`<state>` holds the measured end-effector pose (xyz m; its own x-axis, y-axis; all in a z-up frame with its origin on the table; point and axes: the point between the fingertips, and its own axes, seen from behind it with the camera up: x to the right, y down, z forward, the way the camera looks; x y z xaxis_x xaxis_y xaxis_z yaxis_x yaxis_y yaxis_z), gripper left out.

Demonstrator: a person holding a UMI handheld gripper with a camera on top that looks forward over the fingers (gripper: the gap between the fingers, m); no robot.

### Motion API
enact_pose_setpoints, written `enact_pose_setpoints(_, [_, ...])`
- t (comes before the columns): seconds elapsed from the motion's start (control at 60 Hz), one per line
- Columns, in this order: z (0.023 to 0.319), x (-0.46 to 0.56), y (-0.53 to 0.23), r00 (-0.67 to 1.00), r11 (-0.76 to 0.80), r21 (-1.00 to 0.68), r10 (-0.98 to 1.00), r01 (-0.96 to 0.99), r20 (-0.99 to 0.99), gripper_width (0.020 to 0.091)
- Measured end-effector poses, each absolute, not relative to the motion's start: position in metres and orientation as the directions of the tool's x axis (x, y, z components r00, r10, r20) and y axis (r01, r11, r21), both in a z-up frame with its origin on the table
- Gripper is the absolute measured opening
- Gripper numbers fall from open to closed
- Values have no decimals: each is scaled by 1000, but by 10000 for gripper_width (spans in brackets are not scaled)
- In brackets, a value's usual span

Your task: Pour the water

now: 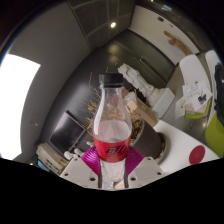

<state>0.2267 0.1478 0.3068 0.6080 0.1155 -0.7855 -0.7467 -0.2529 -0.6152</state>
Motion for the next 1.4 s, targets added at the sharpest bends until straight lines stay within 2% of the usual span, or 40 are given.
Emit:
enact_pose_setpoints(0.083, [310,270,148,769,-182,-770,96,-611,-632,283])
enact_pose_setpoints(0.217, [280,331,158,930,-146,-920,3,-363,-367,284])
enact_pose_setpoints(0.4, [210,375,167,996,-223,-972,-65,-75,-62,283])
enact_pose_setpoints(0.567, [133,384,173,997,-323,-946,-70,-39,-17,283])
enact_pose_setpoints(0.683, [93,388,171,997,-362,-931,-79,-47,-19,284])
enact_pose_setpoints(0.783, [65,390,167,996,-396,-917,-88,-47,-13,290])
enact_pose_setpoints(0.9, [70,392,167,995,-350,-935,-101,-56,-22,297])
enact_pose_setpoints(0.967, [71,392,166,995,-342,-938,-100,-50,-16,336])
enact_pose_setpoints(1.15, [71,392,165,994,-356,-933,-105,-51,-15,508])
enact_pose_setpoints(1.183, [68,394,161,994,-378,-924,-112,-55,-13,606])
enact_pose_setpoints(1.25, [72,395,154,994,-389,-920,-112,-54,-11,876])
enact_pose_setpoints(1.3, [77,395,146,992,-400,-915,-122,-58,-9,827])
enact_pose_setpoints(1.367, [85,393,131,990,-419,-906,-140,-64,-5,865])
enact_pose_setpoints(1.4, [91,389,121,990,-429,-901,-142,-62,0,859])
